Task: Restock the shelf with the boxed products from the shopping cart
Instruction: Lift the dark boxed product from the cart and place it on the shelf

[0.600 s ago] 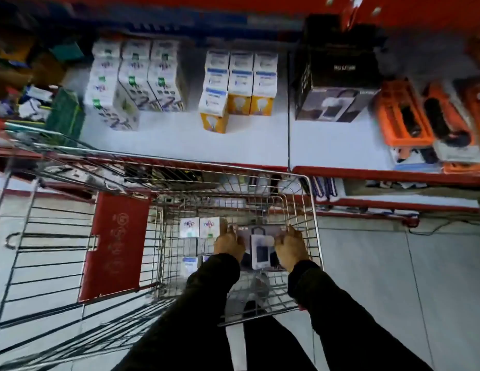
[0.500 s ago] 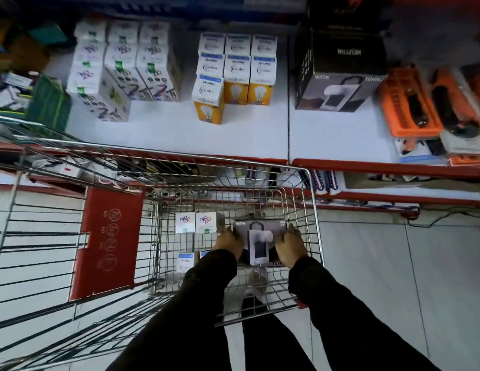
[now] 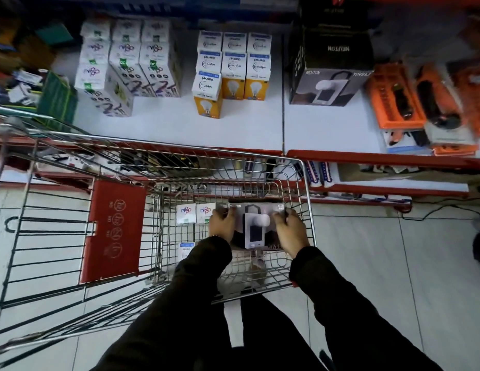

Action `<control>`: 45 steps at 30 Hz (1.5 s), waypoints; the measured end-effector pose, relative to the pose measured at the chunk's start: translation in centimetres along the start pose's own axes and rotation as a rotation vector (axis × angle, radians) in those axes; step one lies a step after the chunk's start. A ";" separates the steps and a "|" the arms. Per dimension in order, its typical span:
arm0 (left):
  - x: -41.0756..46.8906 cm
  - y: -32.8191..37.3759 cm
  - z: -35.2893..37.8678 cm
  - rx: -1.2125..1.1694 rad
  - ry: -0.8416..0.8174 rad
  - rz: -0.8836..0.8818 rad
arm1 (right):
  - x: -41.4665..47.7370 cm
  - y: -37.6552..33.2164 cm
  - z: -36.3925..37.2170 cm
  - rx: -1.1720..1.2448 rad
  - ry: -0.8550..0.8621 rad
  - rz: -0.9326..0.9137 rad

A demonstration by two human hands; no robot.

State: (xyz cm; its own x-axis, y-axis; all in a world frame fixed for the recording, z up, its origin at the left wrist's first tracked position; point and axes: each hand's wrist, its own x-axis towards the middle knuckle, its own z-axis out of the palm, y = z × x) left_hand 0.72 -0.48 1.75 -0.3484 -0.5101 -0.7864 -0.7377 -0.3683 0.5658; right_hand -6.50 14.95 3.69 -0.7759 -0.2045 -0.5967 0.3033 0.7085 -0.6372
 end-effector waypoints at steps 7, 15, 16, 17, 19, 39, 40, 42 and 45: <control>-7.6 5.0 -3.0 0.011 0.068 0.159 | -3.9 -4.0 -3.1 0.116 0.225 -0.114; -10.6 10.0 -4.2 0.041 0.116 0.382 | -5.7 -8.1 -6.9 0.200 0.466 -0.228; -10.9 10.7 -4.1 0.045 0.125 0.412 | -5.7 -8.5 -7.4 0.222 0.492 -0.255; -11.2 11.5 -3.9 0.045 0.134 0.443 | -5.7 -8.9 -8.0 0.240 0.519 -0.283; -11.8 13.0 -3.3 0.045 0.145 0.502 | -5.5 -9.4 -9.1 0.276 0.569 -0.325; -7.7 22.9 10.2 0.220 0.025 0.671 | 5.5 -11.9 -21.4 0.242 0.468 -0.279; -7.4 23.0 10.6 0.229 0.030 0.664 | 5.8 -11.9 -21.6 0.221 0.454 -0.270; -6.7 23.0 11.3 0.238 0.036 0.651 | 6.7 -12.0 -21.9 0.174 0.430 -0.249; -5.7 23.1 11.9 0.243 0.065 0.649 | 7.8 -12.2 -22.1 0.152 0.415 -0.225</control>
State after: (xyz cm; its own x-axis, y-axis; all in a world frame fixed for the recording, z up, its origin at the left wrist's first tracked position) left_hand -21.24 3.21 16.38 -0.7331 -0.6164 -0.2874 -0.5032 0.2073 0.8389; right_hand -28.44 19.64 17.56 -0.9769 -0.0332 -0.2112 0.1560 0.5644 -0.8107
